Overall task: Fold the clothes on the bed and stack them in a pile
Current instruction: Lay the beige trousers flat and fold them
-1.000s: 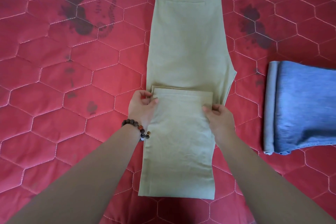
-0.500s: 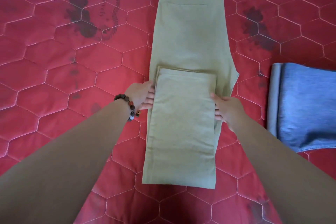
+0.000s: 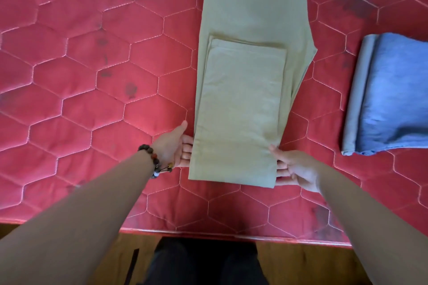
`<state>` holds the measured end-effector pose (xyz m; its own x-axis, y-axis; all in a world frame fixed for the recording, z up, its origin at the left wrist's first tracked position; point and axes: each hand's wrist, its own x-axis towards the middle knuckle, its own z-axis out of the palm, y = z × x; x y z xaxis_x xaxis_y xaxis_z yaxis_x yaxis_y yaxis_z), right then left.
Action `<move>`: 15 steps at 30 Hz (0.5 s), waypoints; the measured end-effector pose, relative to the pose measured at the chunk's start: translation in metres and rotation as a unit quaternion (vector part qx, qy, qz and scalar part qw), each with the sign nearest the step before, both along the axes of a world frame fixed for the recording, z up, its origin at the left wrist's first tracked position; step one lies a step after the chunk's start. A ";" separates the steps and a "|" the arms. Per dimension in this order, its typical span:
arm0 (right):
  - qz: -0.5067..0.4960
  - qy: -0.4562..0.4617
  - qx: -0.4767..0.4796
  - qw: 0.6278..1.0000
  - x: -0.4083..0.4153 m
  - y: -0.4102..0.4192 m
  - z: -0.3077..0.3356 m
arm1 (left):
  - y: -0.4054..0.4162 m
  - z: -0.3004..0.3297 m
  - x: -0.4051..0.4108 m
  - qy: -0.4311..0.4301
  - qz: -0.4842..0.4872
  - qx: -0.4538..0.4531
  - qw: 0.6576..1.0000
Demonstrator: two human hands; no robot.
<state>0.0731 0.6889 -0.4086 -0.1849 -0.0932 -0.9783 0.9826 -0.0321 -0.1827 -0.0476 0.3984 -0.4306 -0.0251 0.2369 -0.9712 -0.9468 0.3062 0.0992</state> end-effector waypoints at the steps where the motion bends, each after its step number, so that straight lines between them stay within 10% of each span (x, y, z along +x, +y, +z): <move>1: -0.005 0.016 -0.002 1.000 0.010 -0.003 -0.001 | -0.003 -0.001 0.005 0.012 -0.021 0.002 1.000; 15: 0.059 0.103 0.330 0.936 0.044 -0.070 -0.005 | 0.009 0.012 0.049 0.243 -0.193 -0.157 0.938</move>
